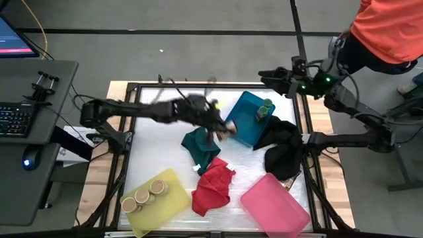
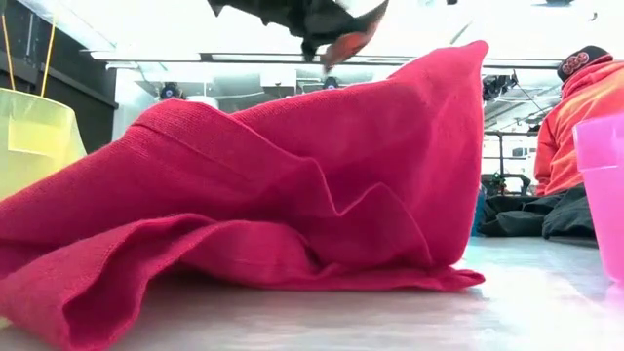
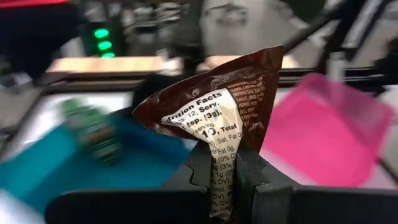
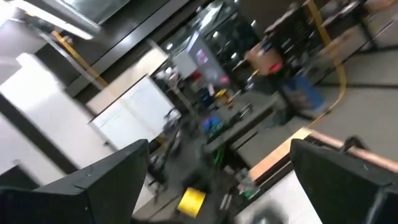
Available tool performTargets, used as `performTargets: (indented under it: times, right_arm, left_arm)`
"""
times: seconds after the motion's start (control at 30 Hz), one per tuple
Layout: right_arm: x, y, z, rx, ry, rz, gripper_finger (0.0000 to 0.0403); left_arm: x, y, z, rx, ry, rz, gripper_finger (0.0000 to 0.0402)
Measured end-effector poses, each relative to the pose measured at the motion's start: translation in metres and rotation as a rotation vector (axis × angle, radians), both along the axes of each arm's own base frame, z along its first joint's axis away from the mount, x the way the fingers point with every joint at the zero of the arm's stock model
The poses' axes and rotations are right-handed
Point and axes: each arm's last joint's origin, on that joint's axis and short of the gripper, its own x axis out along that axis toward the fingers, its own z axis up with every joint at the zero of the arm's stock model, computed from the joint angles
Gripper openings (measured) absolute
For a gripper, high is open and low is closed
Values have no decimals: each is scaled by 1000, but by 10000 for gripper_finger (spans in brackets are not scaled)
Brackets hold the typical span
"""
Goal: Sort spices by type
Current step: Put the top orange seasoning bag into the pink bin
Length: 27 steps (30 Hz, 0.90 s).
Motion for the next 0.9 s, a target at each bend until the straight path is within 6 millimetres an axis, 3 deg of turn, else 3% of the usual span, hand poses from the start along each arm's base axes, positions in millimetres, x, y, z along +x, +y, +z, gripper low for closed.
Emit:
performTargets:
  times: [0.17,0.43,0.7,0.9]
  right_arm:
    - [-5,12,0,-22,24,-82,383]
    - [2,22,-19,36,211,-48,383]
    - [4,28,-21,-30,242,-21,383]
    - [4,30,-21,-15,240,-17,383]
  left_arm:
    - [33,-53,-19,-48,-77,-121,8]
    - [83,-124,-39,-41,-94,-222,8]
    - [121,-171,-68,43,-200,-320,8]
    - [137,-191,-93,37,-236,-366,13]
